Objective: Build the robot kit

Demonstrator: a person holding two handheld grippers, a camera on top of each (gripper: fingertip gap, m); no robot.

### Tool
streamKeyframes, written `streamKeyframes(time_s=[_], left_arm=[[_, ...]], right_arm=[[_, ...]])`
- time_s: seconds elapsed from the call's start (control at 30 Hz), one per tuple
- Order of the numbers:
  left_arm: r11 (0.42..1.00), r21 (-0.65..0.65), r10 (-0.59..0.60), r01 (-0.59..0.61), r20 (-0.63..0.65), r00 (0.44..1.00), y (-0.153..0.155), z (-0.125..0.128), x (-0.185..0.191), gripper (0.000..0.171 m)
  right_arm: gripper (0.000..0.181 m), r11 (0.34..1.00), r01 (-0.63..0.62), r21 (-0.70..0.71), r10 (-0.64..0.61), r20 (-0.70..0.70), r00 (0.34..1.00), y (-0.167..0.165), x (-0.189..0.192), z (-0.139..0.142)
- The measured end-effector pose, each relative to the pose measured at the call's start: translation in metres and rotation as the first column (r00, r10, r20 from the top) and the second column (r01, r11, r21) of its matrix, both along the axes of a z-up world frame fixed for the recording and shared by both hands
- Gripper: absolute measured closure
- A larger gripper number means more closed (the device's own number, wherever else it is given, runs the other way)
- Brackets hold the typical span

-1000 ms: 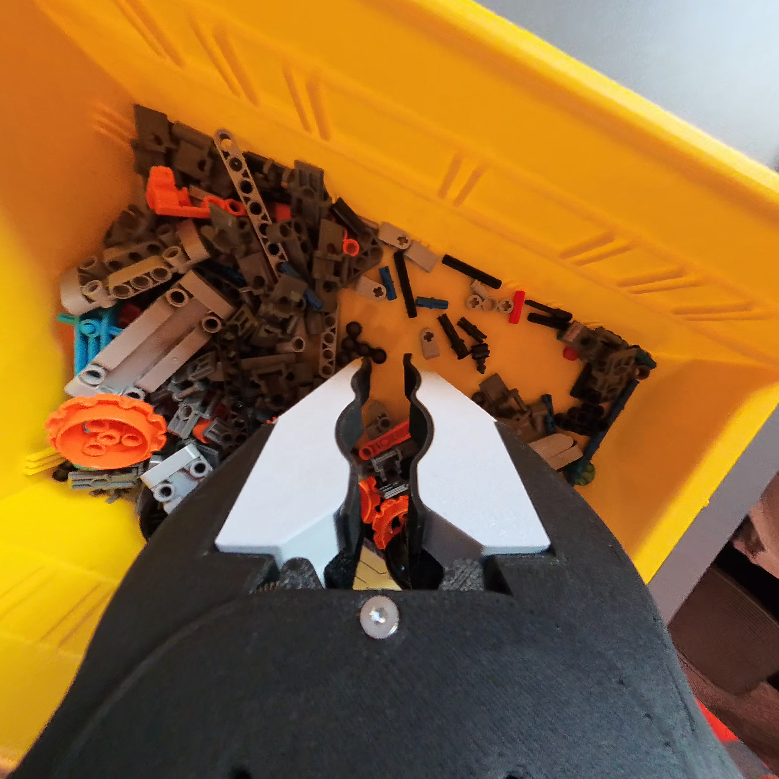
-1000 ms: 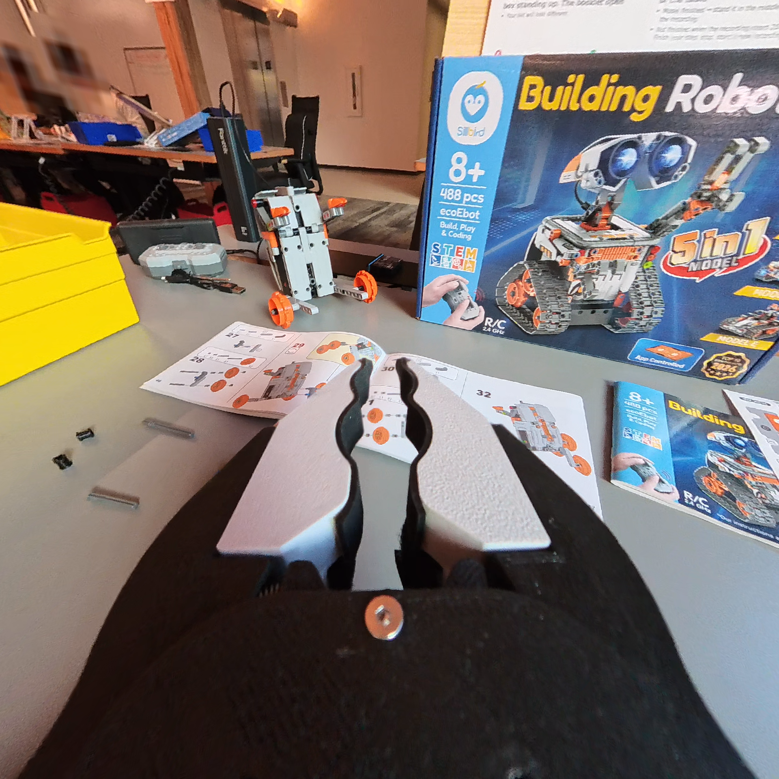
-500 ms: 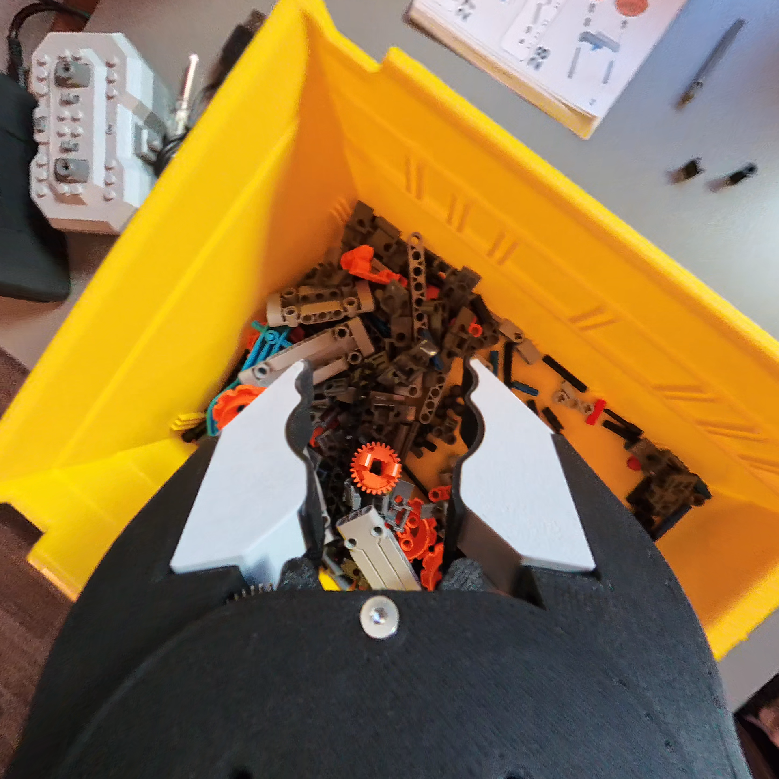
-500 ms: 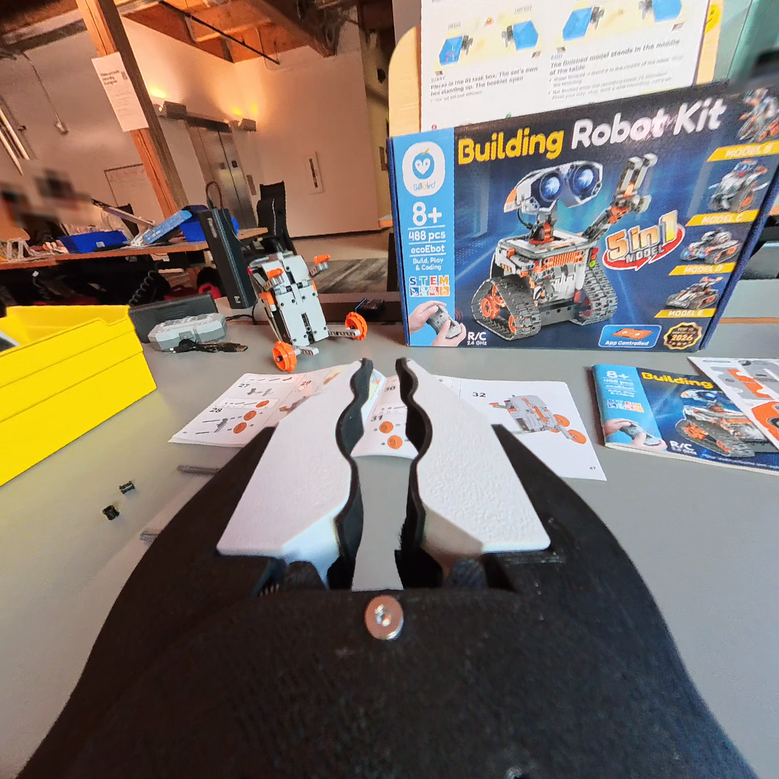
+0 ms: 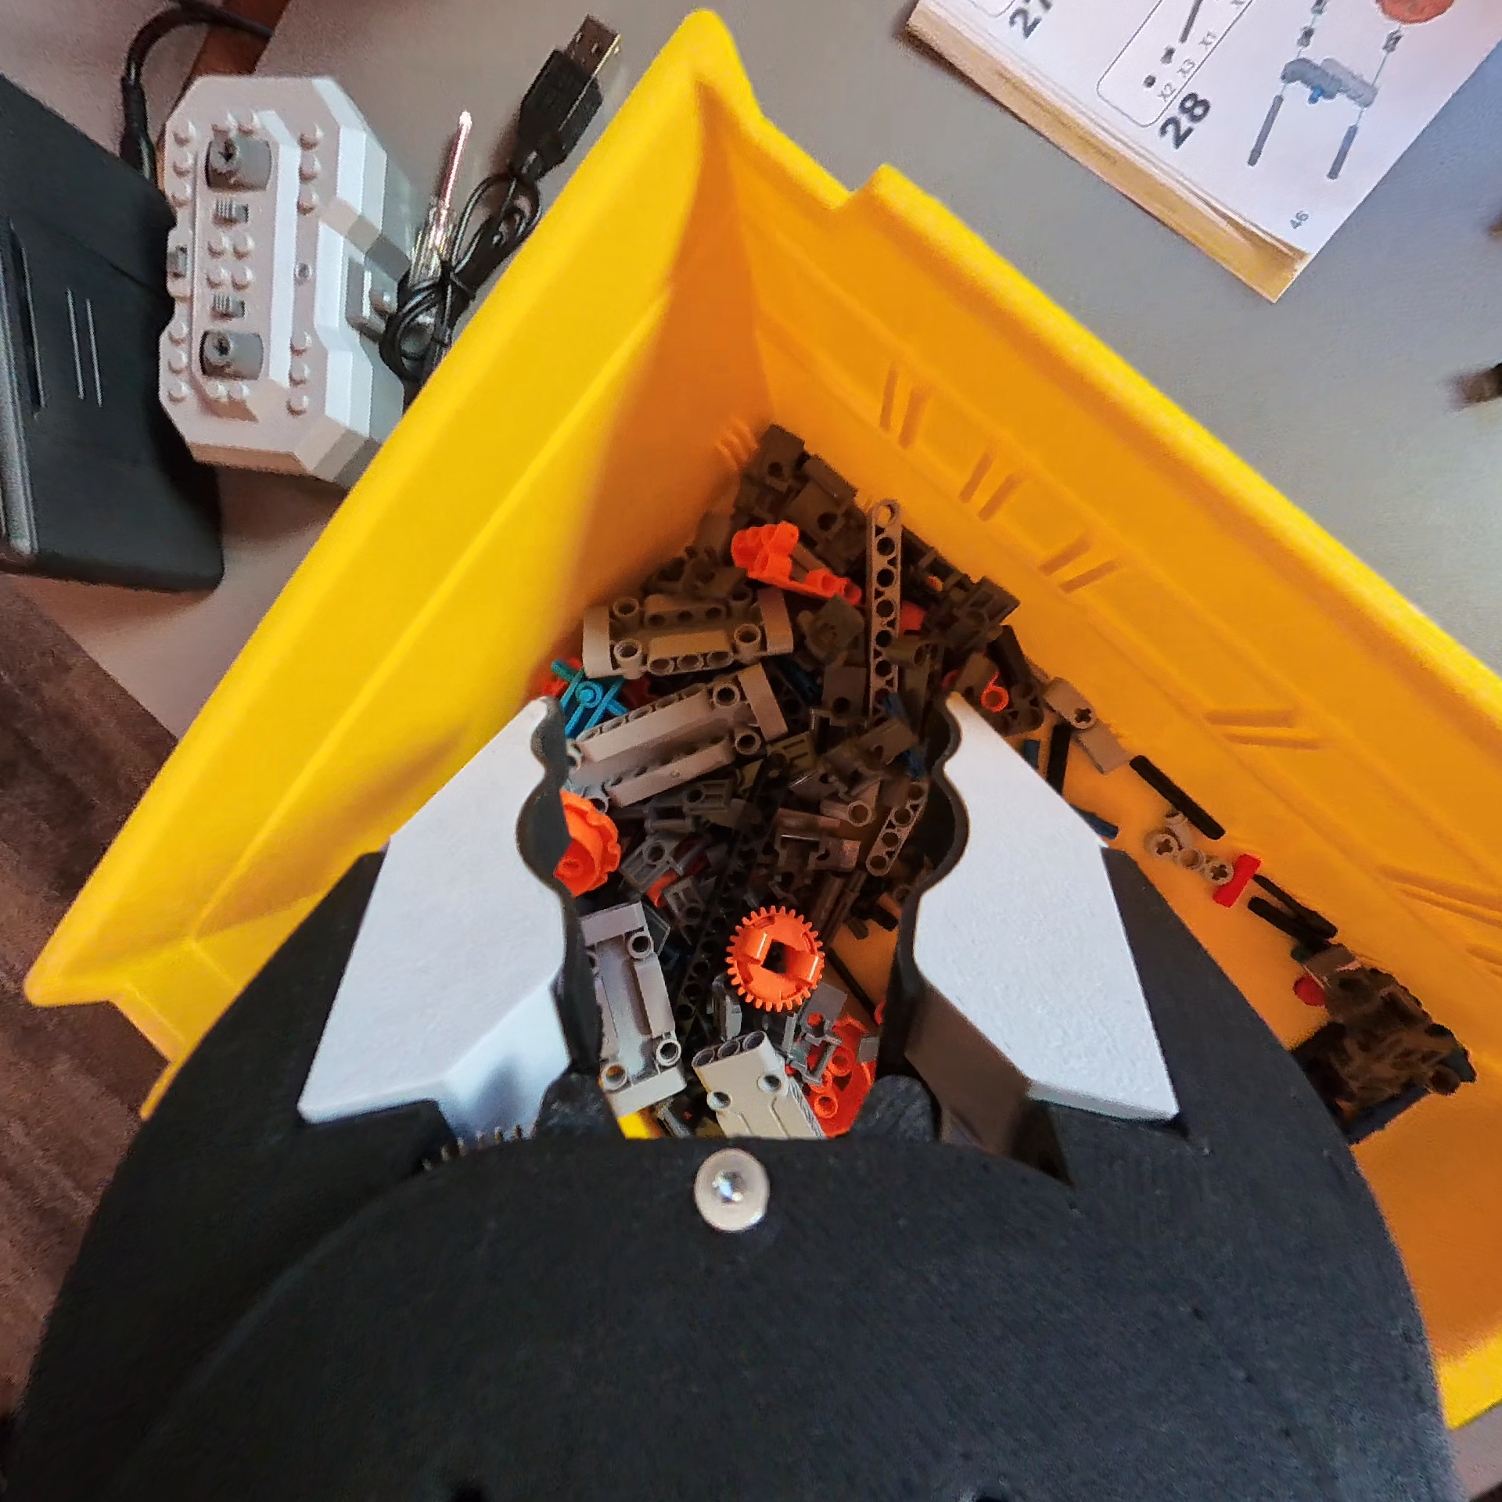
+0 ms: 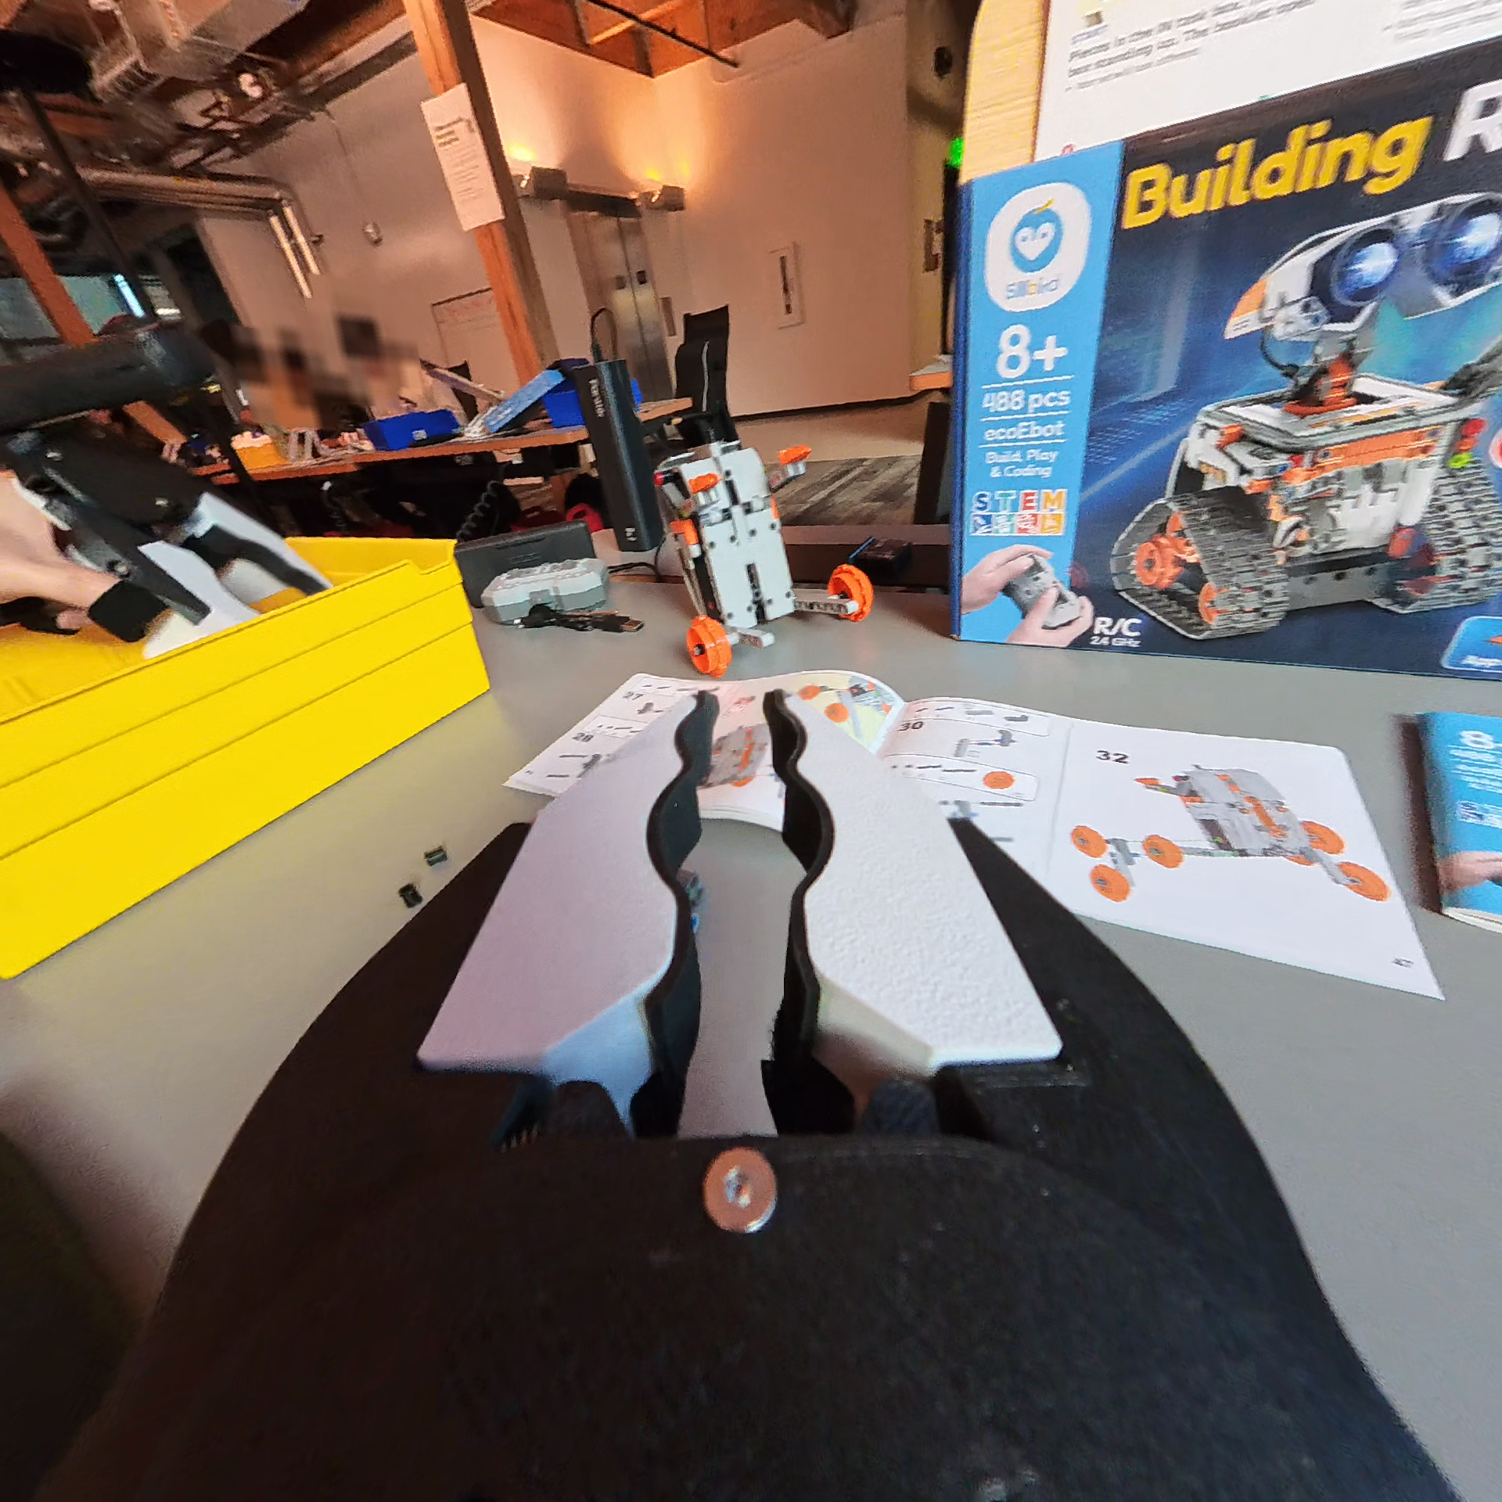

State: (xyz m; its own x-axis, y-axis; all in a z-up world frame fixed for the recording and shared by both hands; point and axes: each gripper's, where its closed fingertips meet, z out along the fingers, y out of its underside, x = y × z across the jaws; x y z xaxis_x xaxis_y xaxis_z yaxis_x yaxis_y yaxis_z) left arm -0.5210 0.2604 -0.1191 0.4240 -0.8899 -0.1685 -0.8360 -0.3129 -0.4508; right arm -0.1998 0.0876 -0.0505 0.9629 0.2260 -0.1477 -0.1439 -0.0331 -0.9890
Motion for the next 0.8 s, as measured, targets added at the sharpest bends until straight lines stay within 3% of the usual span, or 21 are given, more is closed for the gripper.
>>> streamKeyframes(time_s=[0.1, 0.5, 0.7, 0.8], left_arm=[[1.0, -0.002, -0.003, 0.003, -0.004, 1.0, 0.001, -0.001, 0.005, 0.087], [0.998, -0.039, -0.041, 0.038, -0.065, 0.997, 0.006, -0.021, 0.017, 0.091], [0.993, -0.067, -0.104, 0.097, -0.1, 0.99, -0.003, -0.02, 0.018, 0.119], [0.992, -0.071, -0.116, 0.107, -0.127, 0.985, -0.002, -0.02, 0.016, 0.122]], right_arm=[[0.169, 1.0, -0.025, -0.005, 0.025, 0.003, 1.0, 0.0, -0.007, -0.001], [0.169, 0.998, 0.068, -0.006, -0.068, -0.065, 0.996, -0.002, 0.018, -0.001], [0.169, 0.999, 0.028, -0.022, -0.029, -0.07, 0.997, 0.002, 0.013, -0.004], [0.169, 0.999, 0.03, -0.02, -0.031, -0.077, 0.997, 0.001, 0.014, -0.004]])
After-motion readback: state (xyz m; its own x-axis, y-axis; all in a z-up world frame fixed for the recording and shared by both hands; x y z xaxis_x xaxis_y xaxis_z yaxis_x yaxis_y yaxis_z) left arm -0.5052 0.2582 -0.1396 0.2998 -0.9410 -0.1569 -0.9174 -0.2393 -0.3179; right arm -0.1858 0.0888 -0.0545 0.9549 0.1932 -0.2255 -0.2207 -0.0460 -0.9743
